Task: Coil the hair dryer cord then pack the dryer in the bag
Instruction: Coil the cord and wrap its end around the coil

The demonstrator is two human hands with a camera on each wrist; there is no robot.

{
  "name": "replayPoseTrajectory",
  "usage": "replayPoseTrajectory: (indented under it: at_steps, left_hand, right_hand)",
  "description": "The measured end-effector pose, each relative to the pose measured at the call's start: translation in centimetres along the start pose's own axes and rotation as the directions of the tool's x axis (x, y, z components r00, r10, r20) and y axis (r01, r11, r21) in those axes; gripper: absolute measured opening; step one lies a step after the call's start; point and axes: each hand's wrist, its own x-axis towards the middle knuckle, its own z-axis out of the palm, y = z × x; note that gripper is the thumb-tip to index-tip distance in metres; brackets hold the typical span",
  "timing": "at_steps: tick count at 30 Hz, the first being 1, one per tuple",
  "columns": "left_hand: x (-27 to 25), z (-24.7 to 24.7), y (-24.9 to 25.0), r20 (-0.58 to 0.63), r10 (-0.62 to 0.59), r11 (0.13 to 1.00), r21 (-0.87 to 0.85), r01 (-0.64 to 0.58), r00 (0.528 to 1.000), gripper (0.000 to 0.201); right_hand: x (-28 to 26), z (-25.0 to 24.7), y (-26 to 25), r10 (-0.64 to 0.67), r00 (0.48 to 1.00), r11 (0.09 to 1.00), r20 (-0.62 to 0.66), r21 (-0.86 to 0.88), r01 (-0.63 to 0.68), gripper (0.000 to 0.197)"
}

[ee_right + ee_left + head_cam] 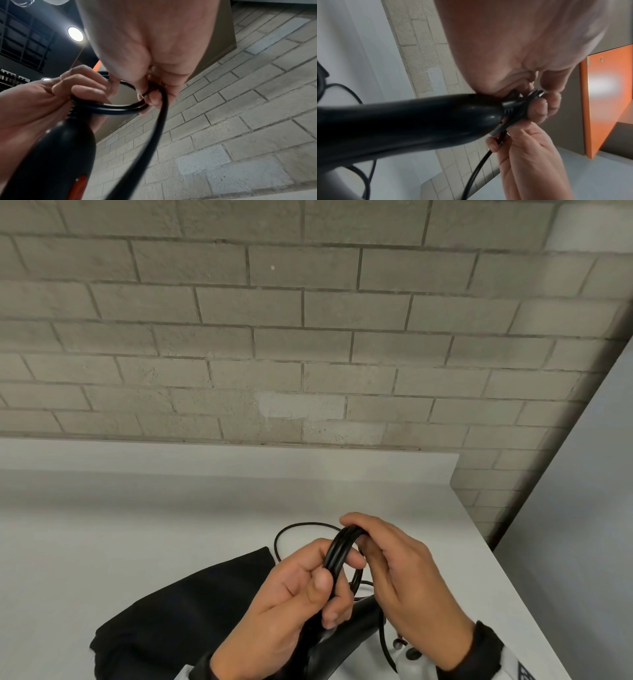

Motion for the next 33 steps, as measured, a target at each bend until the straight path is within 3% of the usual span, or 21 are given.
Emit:
replayPoseTrajectory:
  at_steps: [3, 6, 7, 9, 11, 12, 13, 15, 17, 18, 21, 23, 25, 28, 29, 30, 32, 33]
  left_hand:
    - [0.1, 0.1, 0.0, -0.025, 0.0, 1.0, 0.023, 0.0, 1.0, 0.037]
    - [0.1, 0.1, -0.2, -0.084, 0.036, 0.999, 0.005, -0.035, 0.996, 0.037]
    - [0.1, 0.0, -0.3, -0.118, 0.054, 0.998, -0.005, -0.055, 0.991, 0.037]
    - [0.0, -0.2, -0.3, -0.205, 0.085, 0.996, -0.021, -0.091, 0.975, 0.04]
    - [0.0, -0.7, -0.2, -0.294, 0.1, 0.993, -0.028, -0.113, 0.951, 0.044]
    - [0.0, -0.9, -0.2, -0.329, 0.107, 0.992, -0.022, -0.121, 0.938, 0.045]
    - [0.1, -1.1, -0.1, -0.355, 0.116, 0.992, -0.012, -0.128, 0.927, 0.046]
    - [0.1, -1.4, 0.0, -0.389, 0.13, 0.99, 0.001, -0.141, 0.912, 0.046]
    - [0.0, -1.6, -0.1, -0.416, 0.141, 0.988, 0.001, -0.155, 0.899, 0.047]
    - [0.0, -1.8, -0.1, -0.429, 0.144, 0.987, -0.003, -0.161, 0.892, 0.047]
    - [-0.1, -2.2, -0.1, -0.457, 0.146, 0.985, -0.011, -0.169, 0.877, 0.05]
    - [-0.2, -2.3, 0.0, -0.467, 0.144, 0.986, -0.013, -0.169, 0.872, 0.052]
    - [-0.1, -2.4, 0.0, -0.476, 0.137, 0.986, -0.017, -0.166, 0.869, 0.053]
    - [-0.1, -2.3, 0.0, -0.477, 0.137, 0.986, -0.018, -0.165, 0.868, 0.053]
    - [0.0, -2.3, 0.0, -0.472, 0.14, 0.986, -0.012, -0.165, 0.87, 0.052]
    - [0.1, -2.2, -0.1, -0.466, 0.141, 0.987, -0.003, -0.161, 0.874, 0.052]
    - [0.2, -2.1, -0.2, -0.453, 0.152, 0.986, 0.013, -0.164, 0.878, 0.051]
    - [0.2, -2.0, -0.2, -0.446, 0.159, 0.986, 0.023, -0.166, 0.881, 0.05]
  right_hand:
    - [0.0, 0.5, 0.0, 0.019, 0.999, 1.0, -0.045, 0.002, -0.019, 0.032]
    - [-0.1, 1.1, 0.0, 0.131, 0.991, 0.975, -0.013, 0.184, -0.127, 0.02]
    - [-0.2, 1.3, 0.1, 0.212, 0.976, 0.932, 0.04, 0.292, -0.214, 0.018]
    - [-0.9, 1.8, 0.7, 0.355, 0.908, 0.743, 0.223, 0.521, -0.419, 0.017]
    - [-2.1, 2.2, 1.3, 0.388, 0.832, 0.581, 0.395, 0.596, -0.554, 0.02]
    - [-2.7, 2.4, 1.2, 0.379, 0.812, 0.577, 0.444, 0.572, -0.583, 0.019]
    - [-3.5, 2.7, 1.3, 0.387, 0.795, 0.603, 0.468, 0.523, -0.602, 0.017]
    - [-5.0, 3.1, 1.7, 0.437, 0.781, 0.749, 0.446, 0.301, -0.591, 0.012]
    - [-6.3, 3.1, 2.4, 0.46, 0.797, 0.875, 0.391, -0.046, -0.482, 0.014]
    - [-6.9, 2.9, 2.7, 0.456, 0.821, 0.888, 0.343, -0.115, -0.446, 0.016]
    - [-8.6, 1.8, 4.7, 0.362, 0.919, 0.932, 0.154, -0.024, -0.363, 0.014]
    - [-9.3, 1.0, 5.6, 0.315, 0.949, 0.938, 0.023, 0.146, -0.315, 0.011]
    - [-9.4, 0.2, 5.7, 0.377, 0.924, 0.848, -0.068, 0.425, -0.315, 0.006]
    - [-9.5, -0.8, 5.4, 0.575, 0.808, 0.67, -0.127, 0.64, -0.376, 0.012]
    - [-9.3, -1.1, 5.2, 0.586, 0.799, 0.674, -0.135, 0.629, -0.388, 0.004]
    - [-9.2, -1.5, 5.2, 0.542, 0.826, 0.741, -0.155, 0.552, -0.383, 0.006]
    - [-8.9, -2.4, 4.4, 0.348, 0.92, 0.912, -0.18, 0.293, -0.288, 0.004]
    - [-8.9, -2.8, 4.2, 0.268, 0.942, 0.958, -0.204, 0.163, -0.237, 0.007]
